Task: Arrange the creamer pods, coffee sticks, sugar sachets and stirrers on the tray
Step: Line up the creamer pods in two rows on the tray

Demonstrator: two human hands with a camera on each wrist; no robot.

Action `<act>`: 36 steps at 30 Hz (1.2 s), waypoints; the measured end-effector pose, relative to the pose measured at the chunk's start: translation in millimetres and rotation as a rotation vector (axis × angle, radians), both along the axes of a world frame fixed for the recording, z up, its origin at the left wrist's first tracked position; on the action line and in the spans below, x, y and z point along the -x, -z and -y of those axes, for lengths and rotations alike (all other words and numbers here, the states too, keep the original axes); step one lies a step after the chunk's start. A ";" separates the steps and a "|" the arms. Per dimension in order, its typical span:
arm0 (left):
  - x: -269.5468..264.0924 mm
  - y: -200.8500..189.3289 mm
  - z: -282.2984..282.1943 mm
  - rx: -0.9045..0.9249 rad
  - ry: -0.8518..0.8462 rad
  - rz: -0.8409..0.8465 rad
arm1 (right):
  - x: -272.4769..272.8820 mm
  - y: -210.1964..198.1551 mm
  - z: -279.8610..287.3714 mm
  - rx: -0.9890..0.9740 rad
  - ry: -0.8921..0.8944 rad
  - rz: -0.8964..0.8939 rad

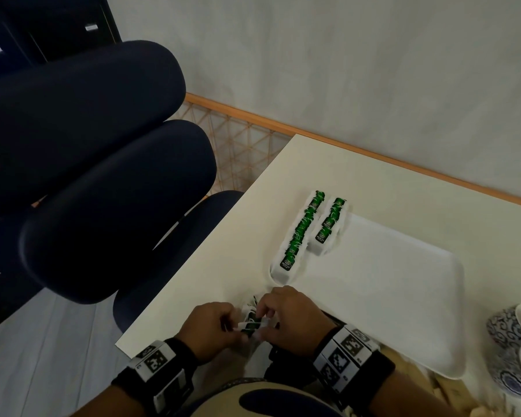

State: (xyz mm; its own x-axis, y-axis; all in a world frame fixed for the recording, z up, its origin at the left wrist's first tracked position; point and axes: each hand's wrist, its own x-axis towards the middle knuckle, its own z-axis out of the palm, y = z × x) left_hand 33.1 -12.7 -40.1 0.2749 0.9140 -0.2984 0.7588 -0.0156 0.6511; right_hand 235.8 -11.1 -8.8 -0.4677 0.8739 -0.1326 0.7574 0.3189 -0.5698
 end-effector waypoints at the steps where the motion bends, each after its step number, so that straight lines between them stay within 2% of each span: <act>1: 1.6 -1.2 -0.1 0.030 -0.020 0.075 | -0.2 -0.9 0.4 0.015 -0.009 -0.002; 4: 5.5 -10.9 -1.3 0.117 -0.061 0.318 | -0.3 -3.4 0.3 0.014 -0.030 -0.058; 7: 4.7 -26.6 -4.0 0.195 -0.057 0.547 | -0.6 -12.3 -0.4 0.058 0.029 -0.198; 12: -0.4 -55.2 -10.8 0.282 -0.096 0.764 | -0.8 -39.8 -8.1 0.069 0.151 -0.346; 14: -3.2 -63.2 -12.6 0.270 -0.133 0.764 | -0.3 -48.3 -10.1 0.040 0.173 -0.394; 18: -7.1 -69.4 -13.0 0.185 -0.157 0.739 | 2.8 -54.6 -9.2 -0.122 0.068 -0.356; 22: -8.8 -73.0 -11.0 0.166 -0.168 0.748 | 2.7 -52.0 -7.5 -0.140 0.082 -0.341; 27: -12.4 -77.3 -10.4 0.237 -0.218 0.806 | -0.1 -50.1 -8.5 -0.171 0.079 -0.370; 32: -13.1 -77.2 -13.1 0.173 -0.210 0.739 | -1.0 -52.5 -8.2 -0.136 0.053 -0.422; 36: -11.3 -76.0 -14.5 0.112 -0.229 0.721 | -5.9 -52.9 -9.5 -0.093 0.101 -0.507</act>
